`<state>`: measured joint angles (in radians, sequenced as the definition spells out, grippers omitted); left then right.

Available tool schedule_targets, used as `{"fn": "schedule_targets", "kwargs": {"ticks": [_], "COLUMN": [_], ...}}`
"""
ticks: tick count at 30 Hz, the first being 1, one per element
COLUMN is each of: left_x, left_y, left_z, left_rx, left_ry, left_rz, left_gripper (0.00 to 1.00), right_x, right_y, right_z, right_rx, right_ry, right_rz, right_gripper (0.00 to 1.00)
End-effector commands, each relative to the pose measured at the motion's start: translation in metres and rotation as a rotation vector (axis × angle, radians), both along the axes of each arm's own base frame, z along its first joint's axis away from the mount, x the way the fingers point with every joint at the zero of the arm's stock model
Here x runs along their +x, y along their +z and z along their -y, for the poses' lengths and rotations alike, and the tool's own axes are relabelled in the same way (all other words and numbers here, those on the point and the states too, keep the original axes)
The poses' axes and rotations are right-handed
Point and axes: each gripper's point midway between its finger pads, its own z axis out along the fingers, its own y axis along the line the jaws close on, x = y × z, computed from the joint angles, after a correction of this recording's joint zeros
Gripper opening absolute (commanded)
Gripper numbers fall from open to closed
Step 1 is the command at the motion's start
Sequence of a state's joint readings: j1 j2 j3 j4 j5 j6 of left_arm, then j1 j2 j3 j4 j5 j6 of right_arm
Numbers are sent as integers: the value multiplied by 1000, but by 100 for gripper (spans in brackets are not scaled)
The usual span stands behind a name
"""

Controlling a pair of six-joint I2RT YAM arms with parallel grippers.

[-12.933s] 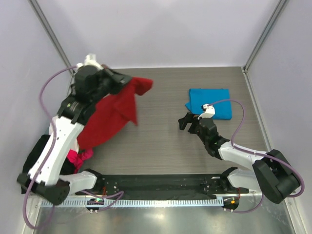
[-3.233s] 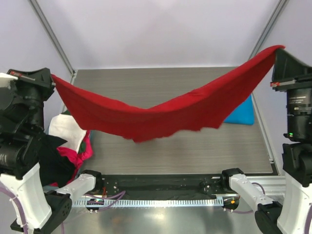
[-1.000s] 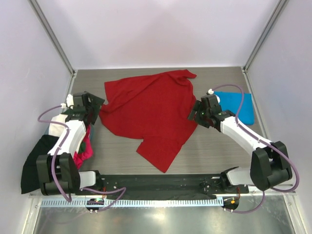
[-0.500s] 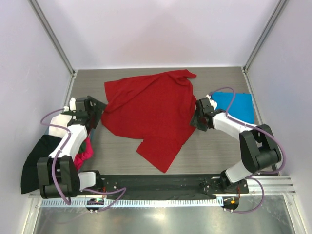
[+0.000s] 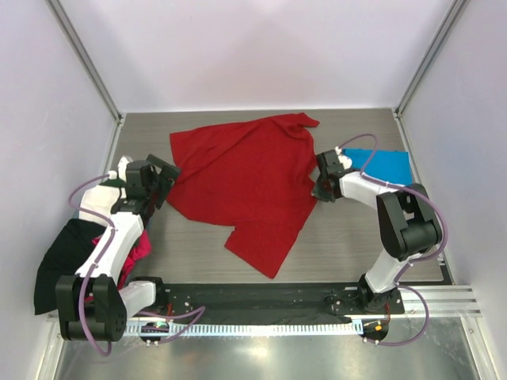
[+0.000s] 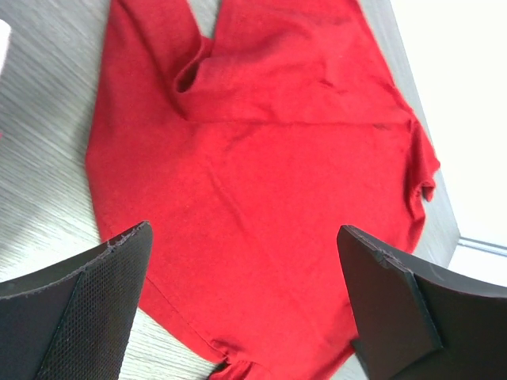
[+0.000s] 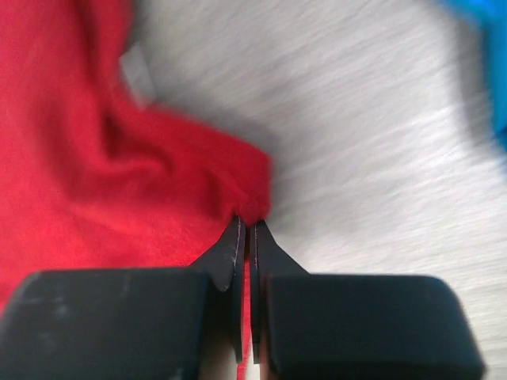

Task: Fold and stack the t-shirts
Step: Flatten the tshirt out

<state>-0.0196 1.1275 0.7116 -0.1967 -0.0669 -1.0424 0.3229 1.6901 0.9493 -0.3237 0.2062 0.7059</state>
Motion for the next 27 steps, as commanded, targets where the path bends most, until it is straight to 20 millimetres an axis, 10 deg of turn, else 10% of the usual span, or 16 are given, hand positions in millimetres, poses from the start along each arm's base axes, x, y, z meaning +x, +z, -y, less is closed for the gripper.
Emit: {"fn": "schedule_targets", "kwargs": {"ticks": [1,5,6,7,8,12,27], "left_x": [-3,-5,-4,-4,-3,-2,-4], "left_y": [7,1,1,-1,0,-8,-19], "left_z": [2,2,4,4,5,10,9], "left_rx": [12,22,24,30,37,53,87], "left_ry": [-14,-12,-20,-21,-31,-58,-71], "left_rz": [30,17,17,10,11,-24,-56], "left_gripper": [99,100,100,100,100,99,99], "right_x": [34,56,60,68,64,49,-137], "right_y": [15,40,45,55,53,72,36], "right_z": [39,69,66,59,53,42,-6], "right_rx": [11,14,29,49,64,82,26], "right_ry": [-118,-188,-169,-128,-102,-49,115], "right_rz": [62,123,132,150,118,139,-57], "right_gripper": [1,3,9,42,52,59,58]}}
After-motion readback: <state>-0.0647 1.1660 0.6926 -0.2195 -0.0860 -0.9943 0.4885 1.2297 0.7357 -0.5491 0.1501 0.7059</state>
